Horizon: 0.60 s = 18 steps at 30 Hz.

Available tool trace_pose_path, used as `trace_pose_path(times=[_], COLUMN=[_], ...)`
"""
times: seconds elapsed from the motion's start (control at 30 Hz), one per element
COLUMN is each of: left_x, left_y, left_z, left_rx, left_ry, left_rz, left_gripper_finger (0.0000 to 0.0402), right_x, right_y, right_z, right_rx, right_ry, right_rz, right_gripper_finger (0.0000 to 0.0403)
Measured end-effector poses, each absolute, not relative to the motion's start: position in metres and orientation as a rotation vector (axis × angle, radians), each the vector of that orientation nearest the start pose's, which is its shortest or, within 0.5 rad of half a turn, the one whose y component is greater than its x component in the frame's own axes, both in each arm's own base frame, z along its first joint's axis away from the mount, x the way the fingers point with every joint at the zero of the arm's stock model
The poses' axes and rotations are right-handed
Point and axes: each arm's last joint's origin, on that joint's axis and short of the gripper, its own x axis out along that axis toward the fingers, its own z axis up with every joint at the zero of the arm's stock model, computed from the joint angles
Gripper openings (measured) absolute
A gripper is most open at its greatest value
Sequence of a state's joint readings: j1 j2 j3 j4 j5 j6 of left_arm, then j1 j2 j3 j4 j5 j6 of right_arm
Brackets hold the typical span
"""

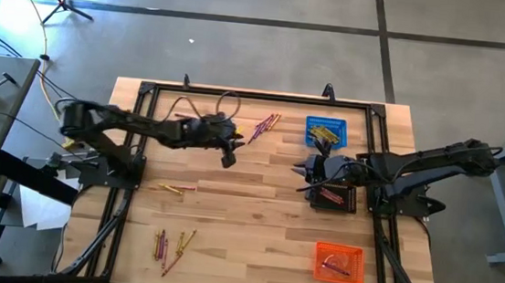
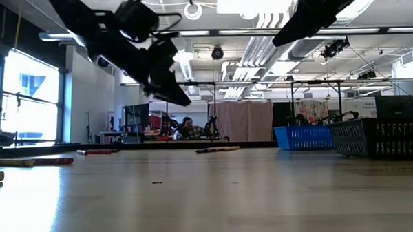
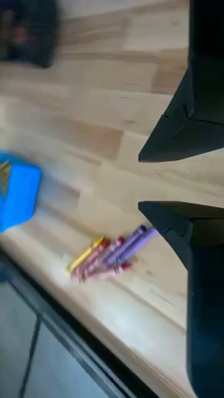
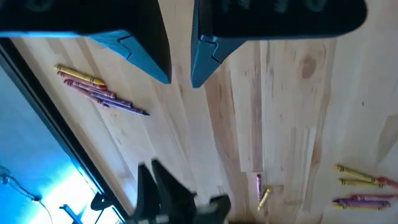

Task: Sort crayons
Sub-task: Put the violet crayon into the orange bin

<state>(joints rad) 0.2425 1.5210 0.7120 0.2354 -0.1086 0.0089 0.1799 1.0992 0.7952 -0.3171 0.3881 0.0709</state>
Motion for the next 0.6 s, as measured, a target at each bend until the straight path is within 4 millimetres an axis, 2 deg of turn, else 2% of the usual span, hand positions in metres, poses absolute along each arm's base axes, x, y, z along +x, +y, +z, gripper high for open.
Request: trace_pose_path(times=[0.13, 0.27, 0.47, 0.6], left_x=[0.308, 0.323, 0.343, 0.350], left_y=[0.084, 0.095, 0.115, 0.126], left_z=[0.165, 0.152, 0.137, 0.123], left_rx=[0.051, 0.062, -0.144, -0.164], left_ry=[0.637, 0.634, 0.580, 0.611], left_rz=[0.280, 0.321, 0.499, 0.547], left_gripper_finger=[0.0099, 0.0099, 0.0099, 0.0099], right_x=[0.226, 0.224, 0.220, 0.217], right_y=[0.030, 0.029, 0.028, 0.028], right_z=[0.266, 0.264, 0.259, 0.256], right_rx=[-0.104, -0.068, -0.015, 0.013], right_ry=[0.606, 0.631, 0.683, 0.717], right_rz=[-0.225, -0.251, -0.300, -0.319], right_gripper_finger=[0.0045, 0.0045, 0.0045, 0.0045])
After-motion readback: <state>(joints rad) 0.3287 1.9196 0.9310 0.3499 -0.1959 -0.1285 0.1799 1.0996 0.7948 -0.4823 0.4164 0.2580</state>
